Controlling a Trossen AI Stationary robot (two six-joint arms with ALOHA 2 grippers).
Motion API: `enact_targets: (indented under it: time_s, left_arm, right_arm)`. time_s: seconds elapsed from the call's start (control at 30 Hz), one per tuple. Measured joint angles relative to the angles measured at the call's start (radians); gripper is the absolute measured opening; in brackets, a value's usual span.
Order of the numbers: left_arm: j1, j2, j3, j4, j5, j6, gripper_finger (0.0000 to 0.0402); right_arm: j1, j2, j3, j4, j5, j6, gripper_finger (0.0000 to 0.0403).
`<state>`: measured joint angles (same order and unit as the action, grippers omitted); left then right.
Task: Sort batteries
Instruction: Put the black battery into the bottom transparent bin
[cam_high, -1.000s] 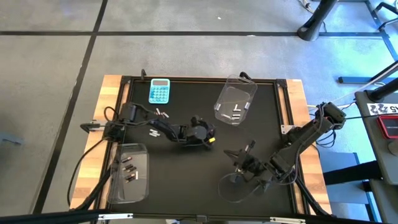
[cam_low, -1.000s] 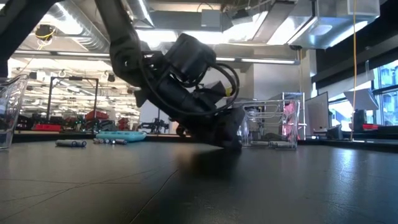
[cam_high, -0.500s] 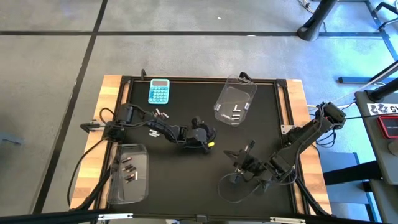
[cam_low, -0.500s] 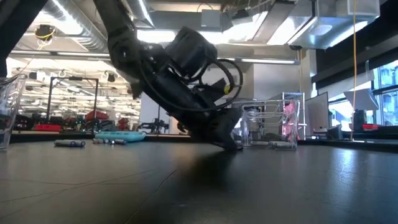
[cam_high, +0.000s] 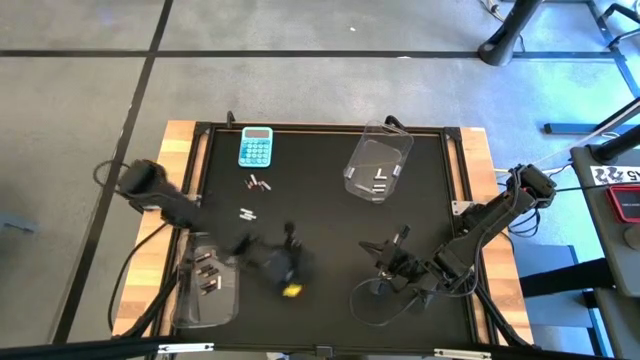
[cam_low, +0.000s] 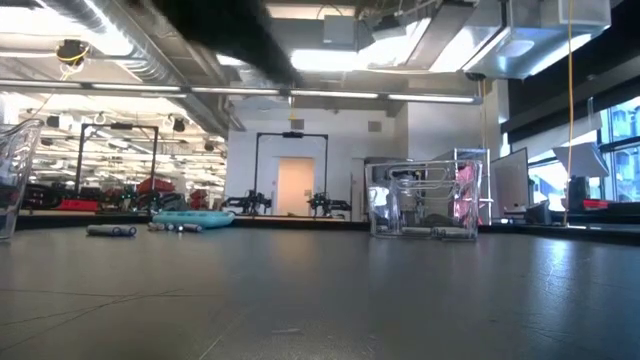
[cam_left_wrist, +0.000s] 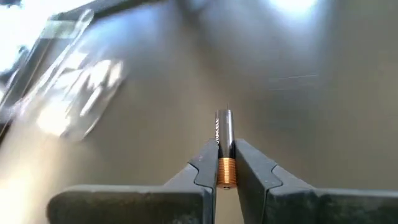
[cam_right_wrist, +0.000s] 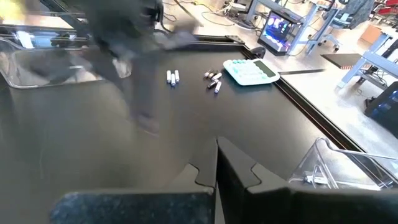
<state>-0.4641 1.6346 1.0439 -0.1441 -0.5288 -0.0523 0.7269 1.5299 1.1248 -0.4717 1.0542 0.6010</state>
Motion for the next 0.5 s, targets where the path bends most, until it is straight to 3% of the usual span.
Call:
enact_targets:
  time_s: [0.1, 0.2, 0.33, 0.5]
  left_arm:
    - [-0.134, -0.090, 0.018, -0.071, -0.002, 0.020, 0.0024]
    - [-0.262, -0.137, 0.066, -0.226, -0.008, -0.099, 0.0024]
    - [-0.414, -0.157, 0.161, -0.533, -0.010, -0.435, 0.0024]
    - [-0.559, -0.156, 0.211, -0.908, -0.009, -0.983, 0.0024]
  right_arm:
    - [0.000, 0.000, 0.000, 0.000, 0.000, -0.002, 0.0007]
    - [0.000, 0.000, 0.000, 0.000, 0.000, -0.002, 0.0007]
    - [0.000, 0.000, 0.000, 0.000, 0.000, -0.002, 0.0007]
    - [0.000, 0.000, 0.000, 0.003, 0.001, -0.003, 0.0007]
